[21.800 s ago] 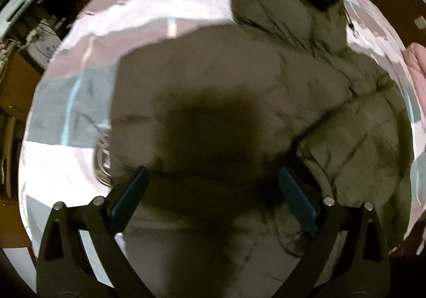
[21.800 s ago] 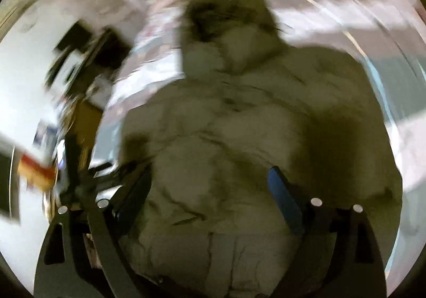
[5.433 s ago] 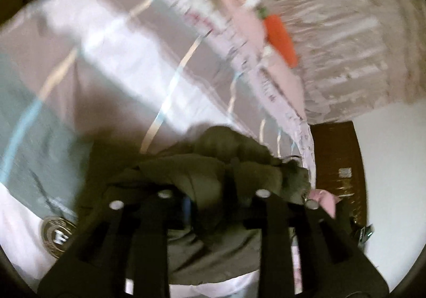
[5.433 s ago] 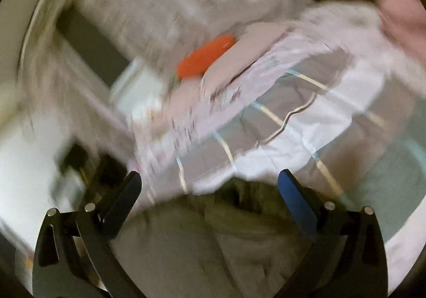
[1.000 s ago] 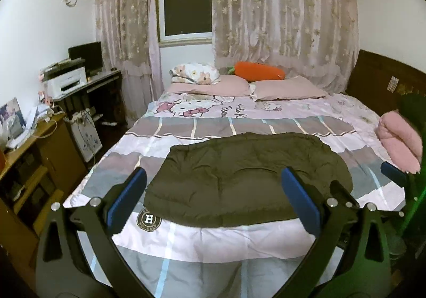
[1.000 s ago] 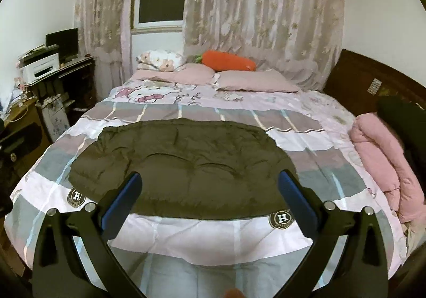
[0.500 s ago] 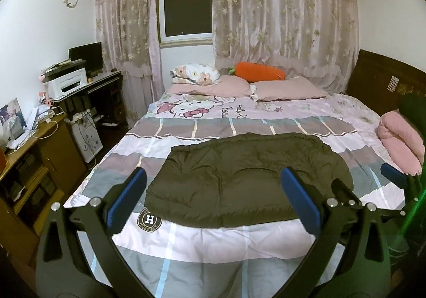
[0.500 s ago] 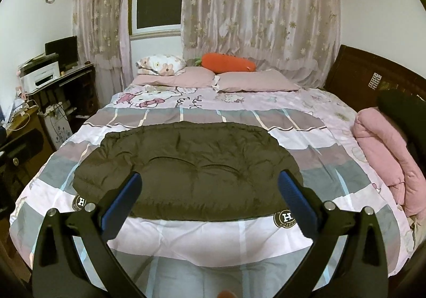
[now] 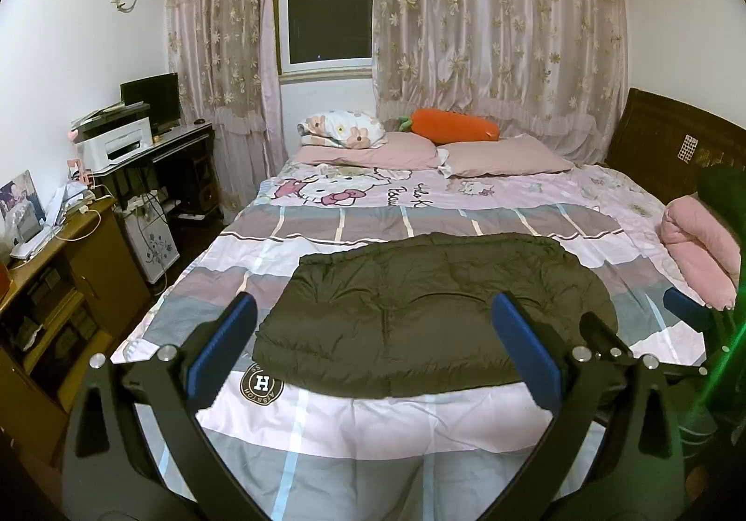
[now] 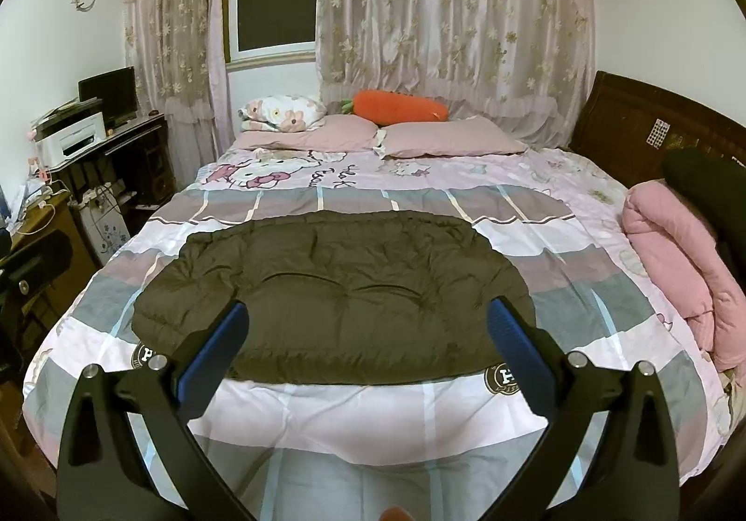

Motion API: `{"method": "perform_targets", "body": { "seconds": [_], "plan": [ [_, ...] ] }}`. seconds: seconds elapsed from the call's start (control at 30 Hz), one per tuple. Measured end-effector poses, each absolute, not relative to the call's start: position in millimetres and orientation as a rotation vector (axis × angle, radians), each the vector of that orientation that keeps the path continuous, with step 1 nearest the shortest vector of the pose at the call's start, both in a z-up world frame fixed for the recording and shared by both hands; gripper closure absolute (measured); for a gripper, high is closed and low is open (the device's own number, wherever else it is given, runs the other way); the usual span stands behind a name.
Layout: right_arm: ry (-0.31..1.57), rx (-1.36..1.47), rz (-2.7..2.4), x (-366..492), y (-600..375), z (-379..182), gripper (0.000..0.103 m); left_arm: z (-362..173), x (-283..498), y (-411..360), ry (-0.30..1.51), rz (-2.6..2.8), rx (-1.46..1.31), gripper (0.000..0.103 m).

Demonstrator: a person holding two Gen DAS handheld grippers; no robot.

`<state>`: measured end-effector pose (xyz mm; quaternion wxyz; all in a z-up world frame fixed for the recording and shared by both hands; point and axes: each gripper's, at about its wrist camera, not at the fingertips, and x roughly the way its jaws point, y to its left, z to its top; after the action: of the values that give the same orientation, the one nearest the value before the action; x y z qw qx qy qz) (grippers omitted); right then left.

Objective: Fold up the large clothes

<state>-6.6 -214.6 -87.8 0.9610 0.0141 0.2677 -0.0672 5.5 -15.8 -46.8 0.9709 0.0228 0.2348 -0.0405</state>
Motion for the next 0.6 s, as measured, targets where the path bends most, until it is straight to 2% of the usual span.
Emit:
{"method": "perform_targets", "body": {
  "seconds": [0.6],
  "plan": [
    [0.549,0.033,-0.132,-10.1,-204.9,-92.2,0.001,-46.7,5.3,-17.7,0.474,-0.077,0.043,0.002]
  ]
}}
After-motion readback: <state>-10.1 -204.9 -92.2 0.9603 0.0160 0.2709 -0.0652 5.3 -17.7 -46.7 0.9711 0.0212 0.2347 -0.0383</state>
